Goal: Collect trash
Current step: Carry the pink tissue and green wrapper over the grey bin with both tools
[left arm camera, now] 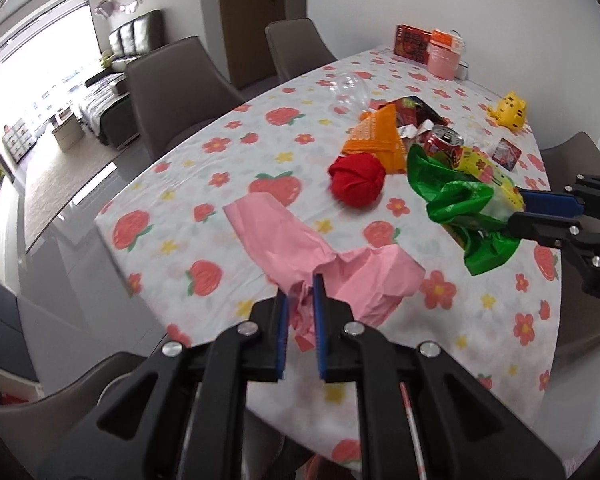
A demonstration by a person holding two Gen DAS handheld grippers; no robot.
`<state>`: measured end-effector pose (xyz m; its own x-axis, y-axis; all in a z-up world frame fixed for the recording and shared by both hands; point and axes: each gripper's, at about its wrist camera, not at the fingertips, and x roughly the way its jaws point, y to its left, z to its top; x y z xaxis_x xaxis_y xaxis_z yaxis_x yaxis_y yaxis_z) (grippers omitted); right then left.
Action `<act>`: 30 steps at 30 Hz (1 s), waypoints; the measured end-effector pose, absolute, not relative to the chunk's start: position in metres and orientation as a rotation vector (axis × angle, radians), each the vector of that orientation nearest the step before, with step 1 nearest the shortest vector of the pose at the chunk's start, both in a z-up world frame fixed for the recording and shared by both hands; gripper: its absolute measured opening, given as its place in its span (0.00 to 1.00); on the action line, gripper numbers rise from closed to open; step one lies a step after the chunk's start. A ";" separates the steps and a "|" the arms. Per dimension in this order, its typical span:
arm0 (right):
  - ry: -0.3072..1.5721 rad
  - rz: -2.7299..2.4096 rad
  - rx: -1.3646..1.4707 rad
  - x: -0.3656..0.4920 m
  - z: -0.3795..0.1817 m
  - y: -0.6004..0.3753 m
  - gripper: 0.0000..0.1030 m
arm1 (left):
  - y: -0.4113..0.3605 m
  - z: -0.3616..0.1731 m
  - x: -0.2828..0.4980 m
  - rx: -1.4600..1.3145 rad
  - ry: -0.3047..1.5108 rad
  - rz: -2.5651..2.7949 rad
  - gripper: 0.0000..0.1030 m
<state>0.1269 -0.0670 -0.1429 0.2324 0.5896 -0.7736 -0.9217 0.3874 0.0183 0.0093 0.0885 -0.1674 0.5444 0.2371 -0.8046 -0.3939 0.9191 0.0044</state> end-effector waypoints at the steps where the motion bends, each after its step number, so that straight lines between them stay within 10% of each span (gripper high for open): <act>1: 0.782 1.139 -0.509 0.118 -0.141 -0.059 0.24 | 0.092 -0.166 -0.004 -0.195 0.923 0.408 0.11; 30: 0.783 1.609 -0.757 -0.121 -0.176 0.117 0.31 | 0.195 -0.194 -0.248 -0.368 0.967 0.804 0.11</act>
